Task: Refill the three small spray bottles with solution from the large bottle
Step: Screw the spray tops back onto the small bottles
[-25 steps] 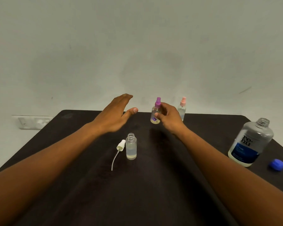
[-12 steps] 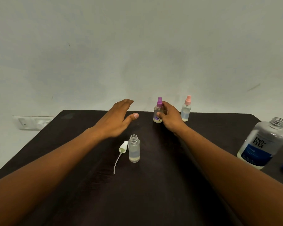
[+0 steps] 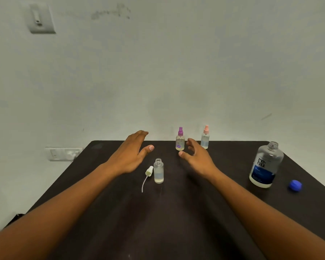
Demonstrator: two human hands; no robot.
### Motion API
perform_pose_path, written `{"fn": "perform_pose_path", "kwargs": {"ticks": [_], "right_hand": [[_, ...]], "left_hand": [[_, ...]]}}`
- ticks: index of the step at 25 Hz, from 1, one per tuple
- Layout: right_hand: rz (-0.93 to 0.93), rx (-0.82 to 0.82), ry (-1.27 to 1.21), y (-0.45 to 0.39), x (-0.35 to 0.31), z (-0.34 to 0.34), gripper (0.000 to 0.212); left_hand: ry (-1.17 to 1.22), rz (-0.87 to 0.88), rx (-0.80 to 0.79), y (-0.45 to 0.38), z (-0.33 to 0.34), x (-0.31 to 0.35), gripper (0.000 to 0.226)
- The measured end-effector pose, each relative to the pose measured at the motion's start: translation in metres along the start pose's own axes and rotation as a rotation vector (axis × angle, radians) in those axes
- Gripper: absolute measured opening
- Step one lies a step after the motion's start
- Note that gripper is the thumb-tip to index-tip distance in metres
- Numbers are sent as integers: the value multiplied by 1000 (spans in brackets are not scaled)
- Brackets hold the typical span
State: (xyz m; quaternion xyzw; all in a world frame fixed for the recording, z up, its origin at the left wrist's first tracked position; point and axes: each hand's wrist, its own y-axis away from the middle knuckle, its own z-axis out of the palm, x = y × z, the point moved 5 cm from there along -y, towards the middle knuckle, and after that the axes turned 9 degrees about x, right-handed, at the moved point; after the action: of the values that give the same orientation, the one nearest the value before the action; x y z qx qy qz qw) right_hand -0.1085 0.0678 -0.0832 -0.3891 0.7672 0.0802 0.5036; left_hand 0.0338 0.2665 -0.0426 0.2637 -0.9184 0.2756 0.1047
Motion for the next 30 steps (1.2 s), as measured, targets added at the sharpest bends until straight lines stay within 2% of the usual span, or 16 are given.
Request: {"fn": "perform_pose_path", "kwargs": {"ticks": [9,16,19,23,30], "right_hand": [[-67,-53,-26,98,-55,-3,94],[-67,-113,10,107,-61,33,109],[-29,-73,19,94,-49,48,110],[31,-33,-23,72,-32,67,99],[-12,6,-76,52,-20,87,50]], "left_hand": [[-24,11,12,79,-62,35,65],[-38,-7,4,100,-69,25,66],[-33,-20,-20,94,-57,15,67],[-20,-54,-67,72,-26,-6,67],[-48,-77,-153,29,19,-25,55]]}}
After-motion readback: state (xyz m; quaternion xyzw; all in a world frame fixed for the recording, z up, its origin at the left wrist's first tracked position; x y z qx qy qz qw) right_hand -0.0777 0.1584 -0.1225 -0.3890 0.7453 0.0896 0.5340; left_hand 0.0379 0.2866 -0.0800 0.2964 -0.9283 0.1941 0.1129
